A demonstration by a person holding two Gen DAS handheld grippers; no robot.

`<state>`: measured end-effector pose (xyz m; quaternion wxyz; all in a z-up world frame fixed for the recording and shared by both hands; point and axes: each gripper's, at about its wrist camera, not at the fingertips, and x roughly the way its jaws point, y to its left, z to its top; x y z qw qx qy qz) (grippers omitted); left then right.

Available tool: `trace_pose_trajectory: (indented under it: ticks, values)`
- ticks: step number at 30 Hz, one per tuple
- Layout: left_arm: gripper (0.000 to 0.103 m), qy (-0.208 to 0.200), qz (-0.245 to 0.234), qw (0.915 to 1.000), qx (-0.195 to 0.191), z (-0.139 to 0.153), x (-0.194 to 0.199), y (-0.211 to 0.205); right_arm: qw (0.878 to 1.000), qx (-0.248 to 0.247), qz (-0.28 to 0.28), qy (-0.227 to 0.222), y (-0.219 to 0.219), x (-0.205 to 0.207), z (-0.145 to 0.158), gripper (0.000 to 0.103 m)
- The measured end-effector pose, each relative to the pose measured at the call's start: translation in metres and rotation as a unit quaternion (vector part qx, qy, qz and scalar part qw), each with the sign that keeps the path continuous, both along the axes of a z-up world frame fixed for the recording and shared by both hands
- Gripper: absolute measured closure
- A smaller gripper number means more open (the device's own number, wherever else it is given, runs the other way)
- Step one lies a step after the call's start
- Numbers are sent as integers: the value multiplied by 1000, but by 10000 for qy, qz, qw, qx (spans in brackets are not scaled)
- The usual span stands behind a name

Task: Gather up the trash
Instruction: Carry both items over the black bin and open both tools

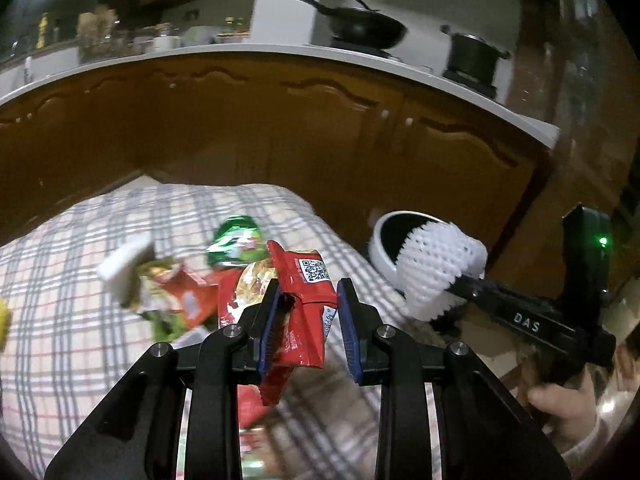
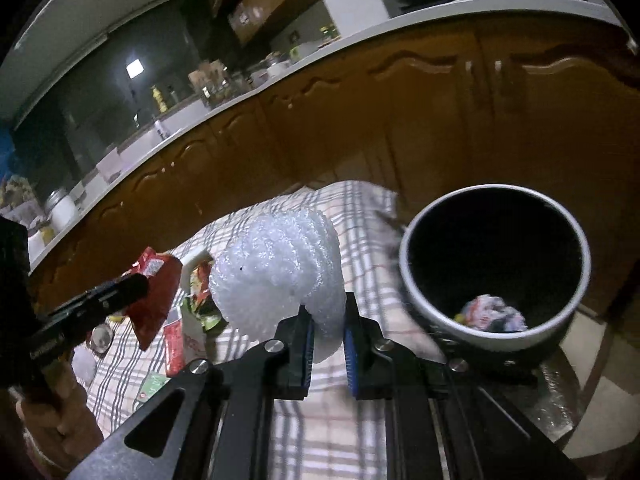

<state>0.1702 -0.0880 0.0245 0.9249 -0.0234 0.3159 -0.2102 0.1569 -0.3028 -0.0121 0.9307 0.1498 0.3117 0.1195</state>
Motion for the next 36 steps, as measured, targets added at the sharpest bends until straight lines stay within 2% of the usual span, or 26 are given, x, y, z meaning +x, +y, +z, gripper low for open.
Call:
trace_pose_trajectory:
  ticks: [19, 36]
  values:
    - [77, 73, -751, 9971, 50, -4, 22, -107, 9958, -16, -911, 24, -86, -3, -5, 90]
    - [77, 221, -1062, 9941, 80, -13, 68, -179, 9932, -310, -1065, 355, -125, 27, -14, 90]
